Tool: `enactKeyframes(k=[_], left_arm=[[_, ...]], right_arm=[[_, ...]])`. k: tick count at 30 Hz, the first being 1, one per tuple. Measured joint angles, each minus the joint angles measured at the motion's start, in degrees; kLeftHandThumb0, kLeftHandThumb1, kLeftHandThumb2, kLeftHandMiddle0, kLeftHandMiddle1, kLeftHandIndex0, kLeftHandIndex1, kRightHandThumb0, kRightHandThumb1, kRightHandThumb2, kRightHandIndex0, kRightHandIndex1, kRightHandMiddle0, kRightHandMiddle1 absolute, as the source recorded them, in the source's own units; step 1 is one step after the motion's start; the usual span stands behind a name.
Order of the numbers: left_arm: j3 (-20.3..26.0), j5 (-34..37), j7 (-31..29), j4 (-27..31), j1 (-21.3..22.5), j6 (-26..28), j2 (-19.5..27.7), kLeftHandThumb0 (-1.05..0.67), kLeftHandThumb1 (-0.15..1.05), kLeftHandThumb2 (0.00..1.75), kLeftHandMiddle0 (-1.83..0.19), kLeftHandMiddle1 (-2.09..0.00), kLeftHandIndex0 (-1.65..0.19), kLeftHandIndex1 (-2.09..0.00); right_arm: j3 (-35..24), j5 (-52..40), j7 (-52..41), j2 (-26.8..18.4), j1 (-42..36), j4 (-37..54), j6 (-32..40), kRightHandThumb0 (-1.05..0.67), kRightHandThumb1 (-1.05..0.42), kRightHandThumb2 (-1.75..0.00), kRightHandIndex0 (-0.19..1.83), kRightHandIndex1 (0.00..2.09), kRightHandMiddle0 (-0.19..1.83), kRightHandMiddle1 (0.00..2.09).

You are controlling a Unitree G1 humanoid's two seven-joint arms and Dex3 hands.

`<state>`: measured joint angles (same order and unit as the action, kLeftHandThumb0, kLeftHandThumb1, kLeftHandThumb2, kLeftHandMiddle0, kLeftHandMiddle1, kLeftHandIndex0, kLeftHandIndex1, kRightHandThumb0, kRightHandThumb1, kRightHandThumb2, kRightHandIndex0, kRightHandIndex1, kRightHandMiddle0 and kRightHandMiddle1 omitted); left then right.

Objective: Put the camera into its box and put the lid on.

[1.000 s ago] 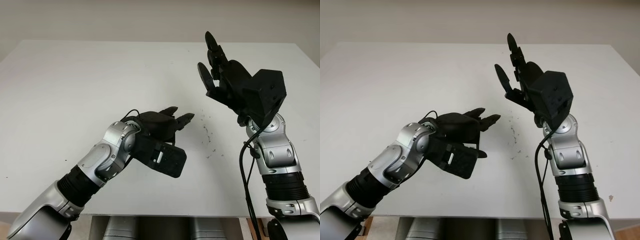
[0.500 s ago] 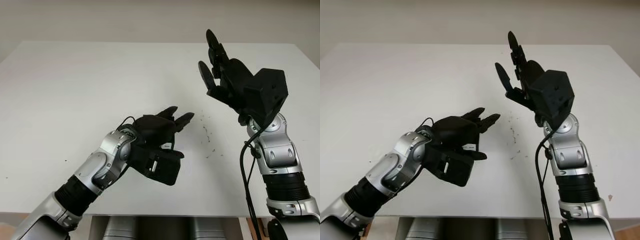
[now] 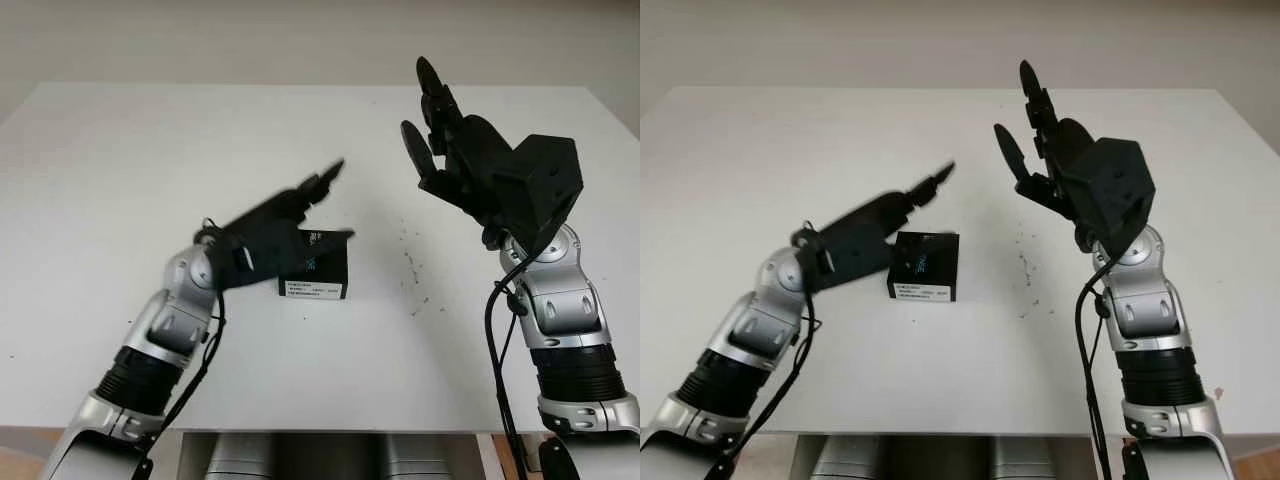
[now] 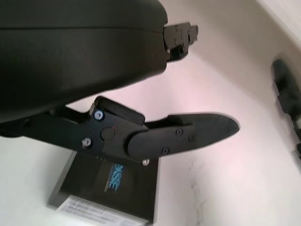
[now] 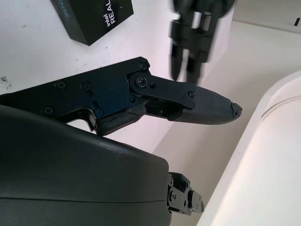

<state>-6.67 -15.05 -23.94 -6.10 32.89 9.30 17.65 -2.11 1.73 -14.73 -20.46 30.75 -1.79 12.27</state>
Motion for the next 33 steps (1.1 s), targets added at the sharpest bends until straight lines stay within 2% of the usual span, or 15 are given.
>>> enactKeyframes(k=[5,12,16,24,33], left_arm=[[6.53,8.24,1.8,-0.52,0.35,-0.04,0.03,-0.82,1.05,0.65,0.19,0.0,0.19,0.0],[14.56,19.71,4.11,1.15,-0.04,4.66,-0.55,-0.8,1.05,0.62,0.19,0.0,0.19,0.0],[18.55,23.64,8.02,1.91,-0.99,4.82,-1.45,-0.78,1.05,0.62,0.19,0.0,0.19,0.0],[23.28,27.37,11.33,-4.57,-1.31,-2.1,-2.3,-0.77,1.05,0.64,0.19,0.0,0.19,0.0],[22.94,27.05,12.59,-9.64,-3.4,-10.53,-3.24,-0.75,1.05,0.65,0.19,0.0,0.19,0.0]], right_arm=[[-0.04,-0.29,0.0,0.0,-0.14,0.01,-0.25,-0.78,-1.05,-0.66,-0.19,0.0,-0.19,0.03],[-0.24,-1.63,0.58,1.14,-1.92,0.55,-0.73,-0.74,-1.05,-0.68,-0.19,0.0,-0.19,0.0],[-0.34,-2.01,1.78,2.38,-2.22,0.25,-2.0,-0.79,-1.05,-0.7,-0.19,0.0,-0.19,0.0],[-0.64,-2.4,5.71,5.75,-3.12,-0.49,-0.72,-0.85,-1.05,-0.67,-0.19,0.0,-0.19,0.0],[-2.33,-5.09,7.77,9.35,-3.57,-4.78,-0.18,-0.81,-1.05,-0.72,-0.19,0.0,-0.19,0.0]])
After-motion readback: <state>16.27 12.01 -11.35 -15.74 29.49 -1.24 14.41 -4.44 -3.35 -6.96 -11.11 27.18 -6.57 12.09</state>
